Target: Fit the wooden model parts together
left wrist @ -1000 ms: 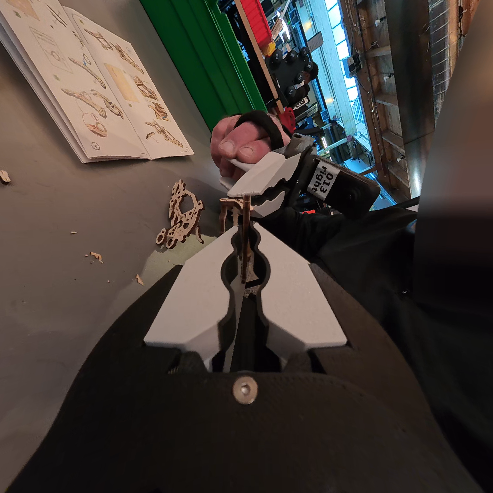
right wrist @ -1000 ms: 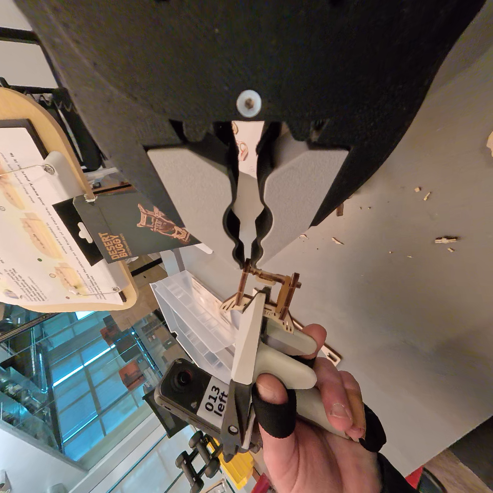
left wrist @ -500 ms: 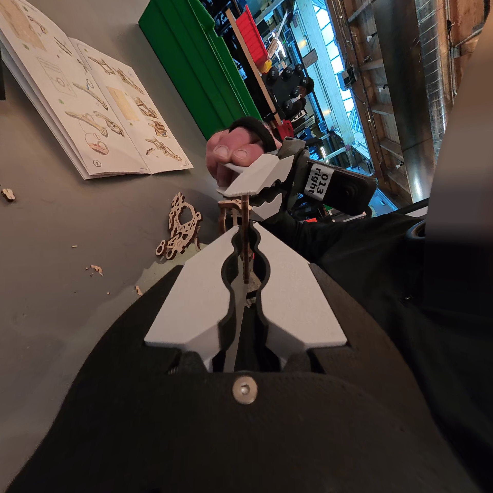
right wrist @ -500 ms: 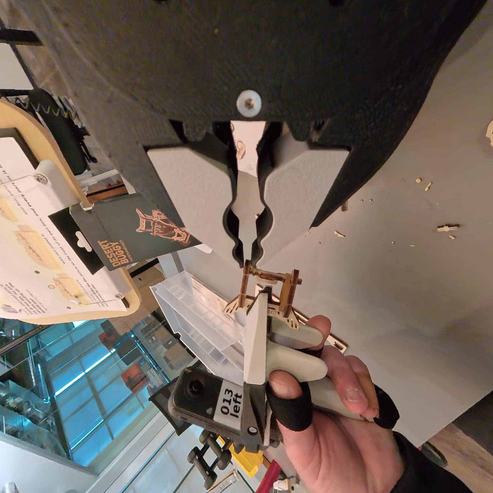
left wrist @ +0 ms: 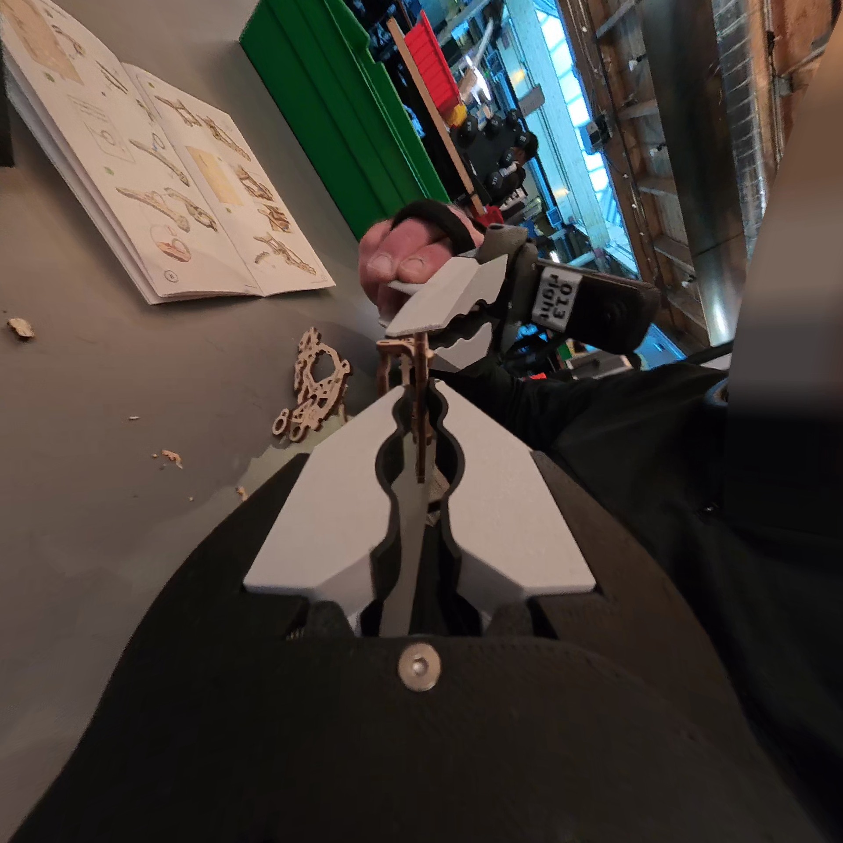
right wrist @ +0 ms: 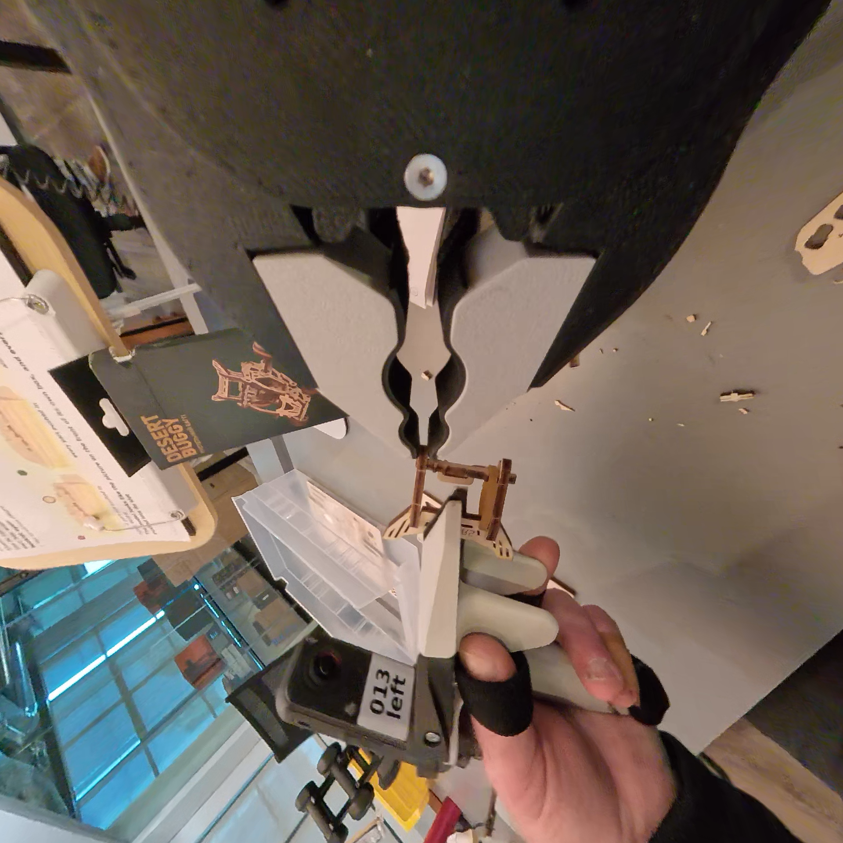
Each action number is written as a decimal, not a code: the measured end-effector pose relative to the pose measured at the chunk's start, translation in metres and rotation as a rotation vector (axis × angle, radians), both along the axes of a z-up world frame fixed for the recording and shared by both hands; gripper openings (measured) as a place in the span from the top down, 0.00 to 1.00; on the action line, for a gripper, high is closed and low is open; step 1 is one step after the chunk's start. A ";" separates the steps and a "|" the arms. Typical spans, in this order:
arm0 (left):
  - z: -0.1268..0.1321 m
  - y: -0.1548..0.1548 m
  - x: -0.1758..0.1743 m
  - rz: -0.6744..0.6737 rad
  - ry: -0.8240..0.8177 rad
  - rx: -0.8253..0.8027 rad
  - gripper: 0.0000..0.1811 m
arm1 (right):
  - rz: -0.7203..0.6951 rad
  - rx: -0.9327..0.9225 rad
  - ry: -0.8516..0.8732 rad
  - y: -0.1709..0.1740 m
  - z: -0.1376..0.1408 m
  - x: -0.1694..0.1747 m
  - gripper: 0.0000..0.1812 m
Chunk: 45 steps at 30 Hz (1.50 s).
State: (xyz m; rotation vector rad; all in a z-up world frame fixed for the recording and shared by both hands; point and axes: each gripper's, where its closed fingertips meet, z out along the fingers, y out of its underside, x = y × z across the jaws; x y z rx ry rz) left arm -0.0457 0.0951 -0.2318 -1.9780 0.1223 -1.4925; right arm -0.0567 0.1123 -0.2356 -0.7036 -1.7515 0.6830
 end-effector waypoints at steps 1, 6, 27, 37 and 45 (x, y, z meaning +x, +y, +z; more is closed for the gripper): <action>-0.001 0.003 -0.003 0.027 0.012 0.005 0.95 | -0.015 -0.015 -0.001 0.003 0.000 -0.001 0.99; 0.011 0.010 -0.022 0.155 -0.002 0.084 0.78 | -0.086 -0.108 0.044 0.016 0.010 -0.004 0.99; 0.011 0.023 -0.003 0.342 0.185 0.304 0.91 | -0.196 -0.196 0.187 0.021 0.028 -0.012 1.00; 0.011 0.020 -0.001 0.281 0.201 0.255 0.91 | -0.176 -0.172 0.178 0.020 0.029 -0.010 1.00; 0.012 0.020 0.000 0.259 0.181 0.236 0.91 | -0.167 -0.211 0.170 0.021 0.030 -0.010 1.00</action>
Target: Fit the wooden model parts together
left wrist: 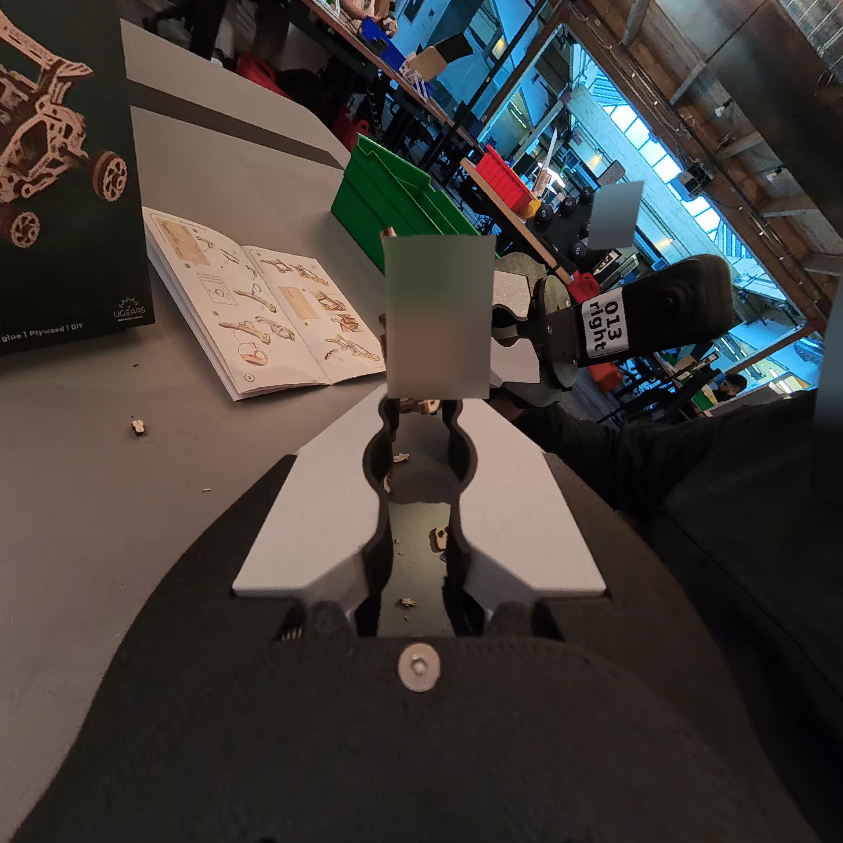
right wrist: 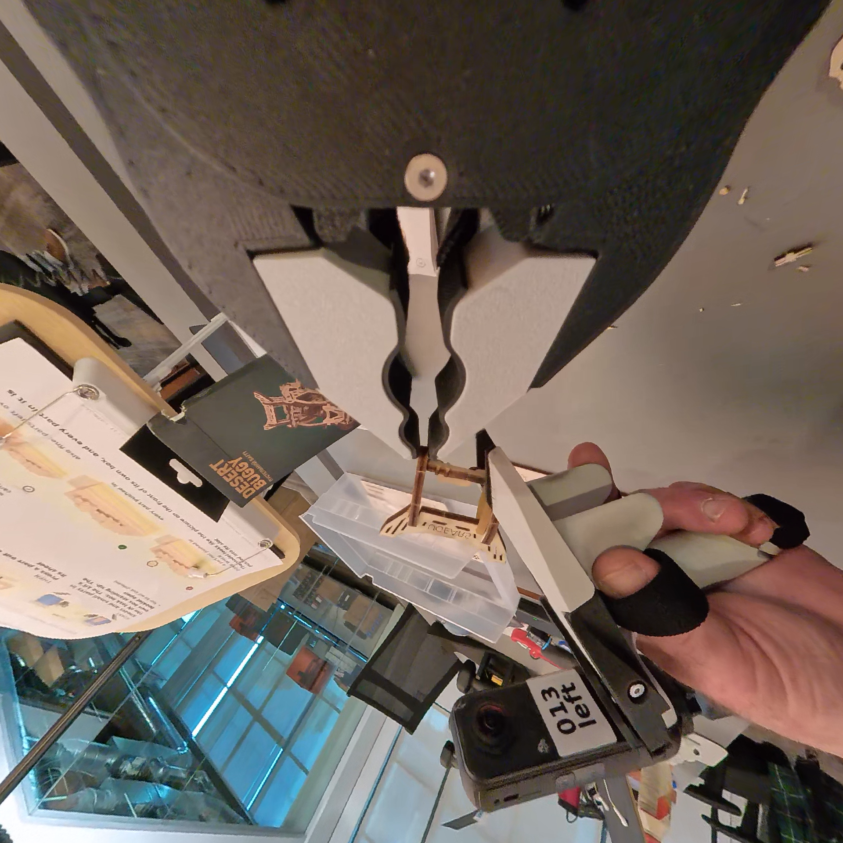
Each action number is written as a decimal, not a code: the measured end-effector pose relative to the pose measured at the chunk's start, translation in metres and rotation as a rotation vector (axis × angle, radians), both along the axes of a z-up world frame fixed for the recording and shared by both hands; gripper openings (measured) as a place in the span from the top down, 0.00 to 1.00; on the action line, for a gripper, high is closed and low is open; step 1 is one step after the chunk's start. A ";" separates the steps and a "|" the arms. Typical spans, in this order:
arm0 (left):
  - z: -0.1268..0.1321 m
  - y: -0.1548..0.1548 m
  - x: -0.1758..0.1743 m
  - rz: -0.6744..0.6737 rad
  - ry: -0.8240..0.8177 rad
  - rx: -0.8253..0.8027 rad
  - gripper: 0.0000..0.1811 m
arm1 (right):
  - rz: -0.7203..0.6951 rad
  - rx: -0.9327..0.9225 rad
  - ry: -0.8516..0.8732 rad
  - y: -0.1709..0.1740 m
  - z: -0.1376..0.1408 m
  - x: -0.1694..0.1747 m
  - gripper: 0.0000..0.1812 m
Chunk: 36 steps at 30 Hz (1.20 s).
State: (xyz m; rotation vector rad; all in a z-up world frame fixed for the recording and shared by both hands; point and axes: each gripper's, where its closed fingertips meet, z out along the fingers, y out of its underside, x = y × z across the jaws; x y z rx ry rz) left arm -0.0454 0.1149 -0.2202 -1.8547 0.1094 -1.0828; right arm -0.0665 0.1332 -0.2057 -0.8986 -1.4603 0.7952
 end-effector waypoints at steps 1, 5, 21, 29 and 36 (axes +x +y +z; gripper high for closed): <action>0.000 0.000 0.000 -0.002 -0.005 -0.001 0.91 | 0.001 -0.007 0.002 0.000 0.000 0.000 1.00; 0.003 0.000 -0.004 0.005 -0.013 0.014 0.91 | 0.021 -0.065 0.008 -0.002 0.001 -0.002 0.99; 0.007 -0.005 -0.002 -0.040 -0.024 0.053 0.91 | 0.078 -0.100 0.032 -0.010 0.010 0.003 0.99; 0.008 -0.007 -0.007 -0.005 -0.018 0.070 0.82 | 0.040 -0.128 0.050 -0.001 0.012 0.004 1.00; 0.026 -0.007 -0.022 0.057 -0.046 0.135 0.89 | 0.040 -0.117 0.051 -0.001 0.011 0.003 1.00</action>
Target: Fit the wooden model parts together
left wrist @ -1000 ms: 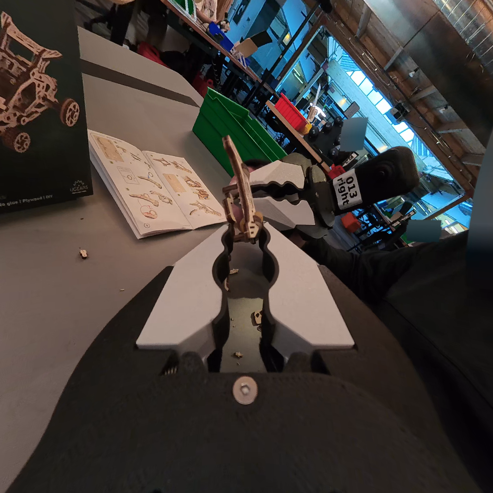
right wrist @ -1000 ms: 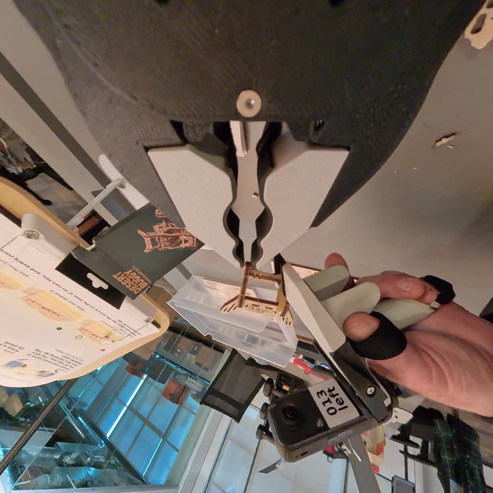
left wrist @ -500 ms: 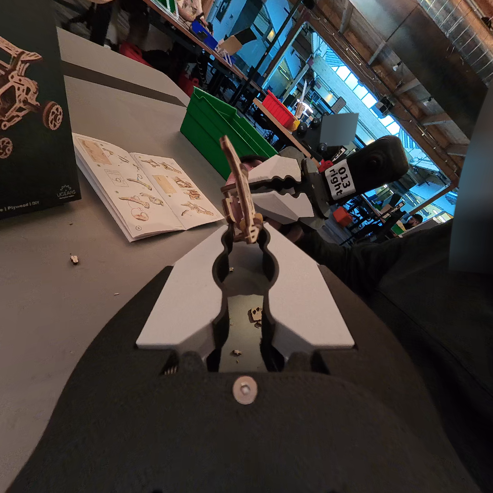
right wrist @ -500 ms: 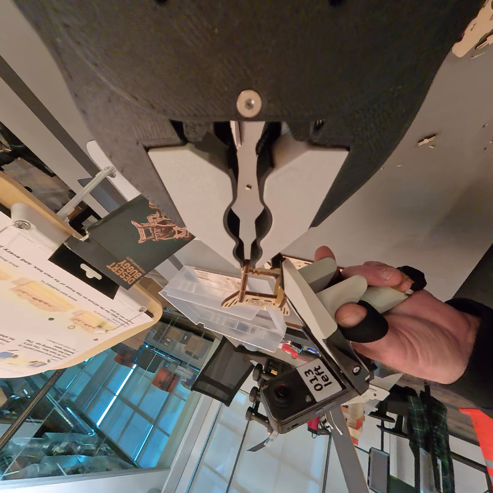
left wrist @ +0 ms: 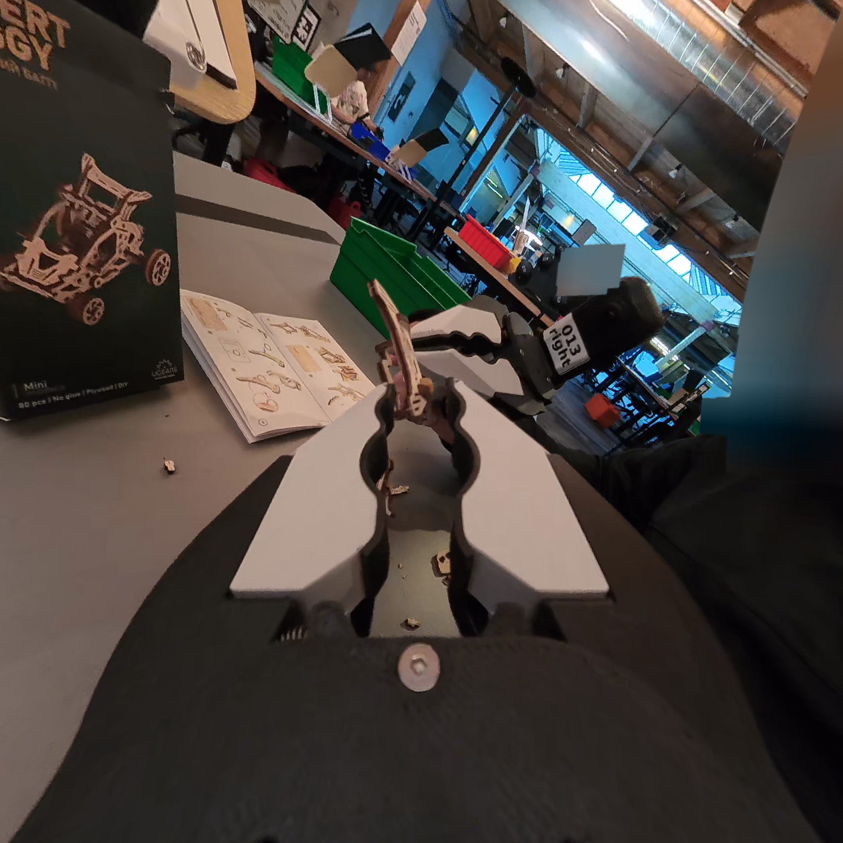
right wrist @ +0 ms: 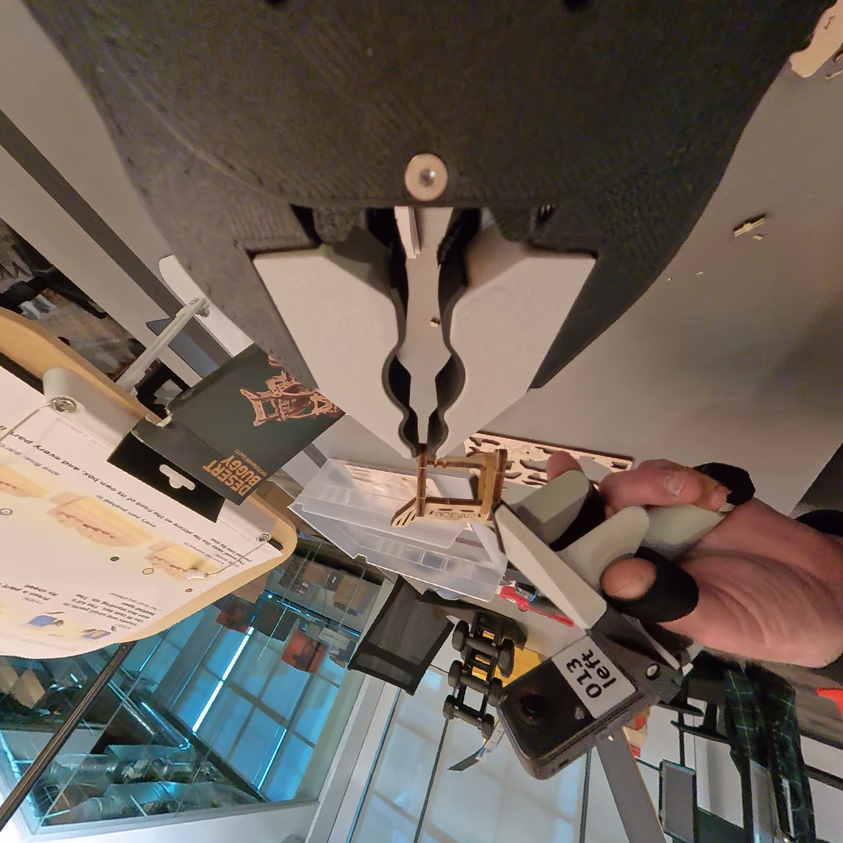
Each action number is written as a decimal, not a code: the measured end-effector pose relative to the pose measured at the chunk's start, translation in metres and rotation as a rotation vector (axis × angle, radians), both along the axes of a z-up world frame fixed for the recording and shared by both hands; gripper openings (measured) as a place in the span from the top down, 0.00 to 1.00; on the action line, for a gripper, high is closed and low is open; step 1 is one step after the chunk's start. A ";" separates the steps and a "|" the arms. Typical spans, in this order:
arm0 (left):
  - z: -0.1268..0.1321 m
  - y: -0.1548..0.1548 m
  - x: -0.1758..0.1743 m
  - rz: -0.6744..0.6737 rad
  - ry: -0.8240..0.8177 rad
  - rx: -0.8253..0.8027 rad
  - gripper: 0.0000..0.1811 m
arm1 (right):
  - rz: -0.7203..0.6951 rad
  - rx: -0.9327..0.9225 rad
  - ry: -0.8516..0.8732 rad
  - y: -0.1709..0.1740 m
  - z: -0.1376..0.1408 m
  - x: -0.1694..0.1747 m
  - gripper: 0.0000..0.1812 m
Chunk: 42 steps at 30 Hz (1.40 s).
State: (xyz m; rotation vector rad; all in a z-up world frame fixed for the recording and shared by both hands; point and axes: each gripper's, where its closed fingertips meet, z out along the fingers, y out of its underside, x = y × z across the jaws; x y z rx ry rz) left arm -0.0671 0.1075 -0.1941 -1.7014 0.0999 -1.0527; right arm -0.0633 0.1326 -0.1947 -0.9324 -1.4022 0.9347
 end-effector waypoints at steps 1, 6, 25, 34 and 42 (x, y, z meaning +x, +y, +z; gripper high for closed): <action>0.001 -0.001 0.000 -0.004 -0.006 0.003 0.91 | 0.003 0.010 -0.002 -0.001 -0.001 0.000 1.00; 0.002 -0.002 0.001 -0.011 -0.015 0.013 0.97 | 0.020 0.016 0.006 -0.004 0.000 0.000 0.99; 0.001 0.001 0.024 -0.101 0.123 0.005 0.92 | -0.019 0.224 -0.009 -0.013 0.000 0.000 1.00; -0.004 0.003 0.025 -0.067 0.076 -0.004 0.99 | -0.048 0.324 0.013 -0.015 0.003 0.001 1.00; 0.007 0.002 0.022 -0.020 -0.062 0.037 0.99 | -0.101 0.292 0.075 -0.016 0.013 0.000 1.00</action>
